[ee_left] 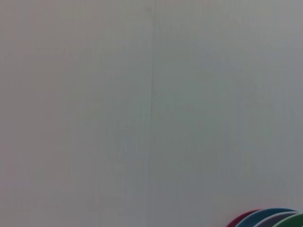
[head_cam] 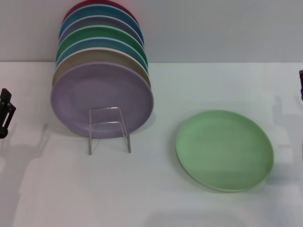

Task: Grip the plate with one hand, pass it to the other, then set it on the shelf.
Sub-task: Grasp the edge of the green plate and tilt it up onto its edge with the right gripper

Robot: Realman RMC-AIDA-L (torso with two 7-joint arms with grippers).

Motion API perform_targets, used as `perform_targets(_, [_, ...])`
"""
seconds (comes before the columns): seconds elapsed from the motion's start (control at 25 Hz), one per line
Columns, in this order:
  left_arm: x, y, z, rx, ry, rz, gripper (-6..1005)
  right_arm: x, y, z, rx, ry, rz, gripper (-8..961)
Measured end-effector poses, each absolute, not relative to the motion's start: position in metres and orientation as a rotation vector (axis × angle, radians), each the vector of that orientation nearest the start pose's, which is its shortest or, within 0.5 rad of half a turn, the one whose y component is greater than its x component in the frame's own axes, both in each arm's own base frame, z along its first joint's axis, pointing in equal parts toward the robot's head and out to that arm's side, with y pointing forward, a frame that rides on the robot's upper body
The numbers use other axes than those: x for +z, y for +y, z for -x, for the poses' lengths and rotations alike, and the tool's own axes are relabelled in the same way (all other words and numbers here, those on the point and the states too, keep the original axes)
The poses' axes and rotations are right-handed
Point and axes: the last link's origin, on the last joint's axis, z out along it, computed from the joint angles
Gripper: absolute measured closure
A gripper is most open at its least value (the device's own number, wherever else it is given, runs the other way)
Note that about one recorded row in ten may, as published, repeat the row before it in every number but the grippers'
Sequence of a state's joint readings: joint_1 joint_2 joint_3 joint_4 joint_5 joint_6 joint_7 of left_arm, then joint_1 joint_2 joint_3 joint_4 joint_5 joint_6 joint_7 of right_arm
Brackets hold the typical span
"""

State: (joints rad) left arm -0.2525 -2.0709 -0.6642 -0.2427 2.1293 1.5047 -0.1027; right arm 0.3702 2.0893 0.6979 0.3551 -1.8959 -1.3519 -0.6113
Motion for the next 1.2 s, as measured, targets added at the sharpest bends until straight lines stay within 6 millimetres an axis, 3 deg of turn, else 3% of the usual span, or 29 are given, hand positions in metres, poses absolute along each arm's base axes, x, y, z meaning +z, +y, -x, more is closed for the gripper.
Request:
perform_targets(0.24, [0.003, 0.264, 0.329, -0.858, -0.409, 1.451, 181, -0.005, 0.313, -0.298, 0.263, 0.038, 1.34, 418])
perform_targets(0.48, [0.003, 0.264, 0.33, -0.857, -0.41, 1.451, 181, -0.006, 0.313, -0.294, 0.292, 0.077, 1.329, 419])
perform_targets(0.68, [0.003, 0.263, 0.331, -0.853, -0.411, 1.449, 181, -0.011, 0.322, -0.287, 0.354, 0.263, 1.302, 419])
perform_targets(0.96, [0.006, 0.263, 0.334, -0.837, -0.406, 1.45, 181, -0.03, 0.346, -0.275, 0.393, 0.498, 1.433, 420])
perform_targets(1.2, [0.007, 0.265, 0.335, -0.825, -0.399, 1.455, 181, -0.03, 0.356, -0.271, 0.41, 0.622, 1.513, 420])
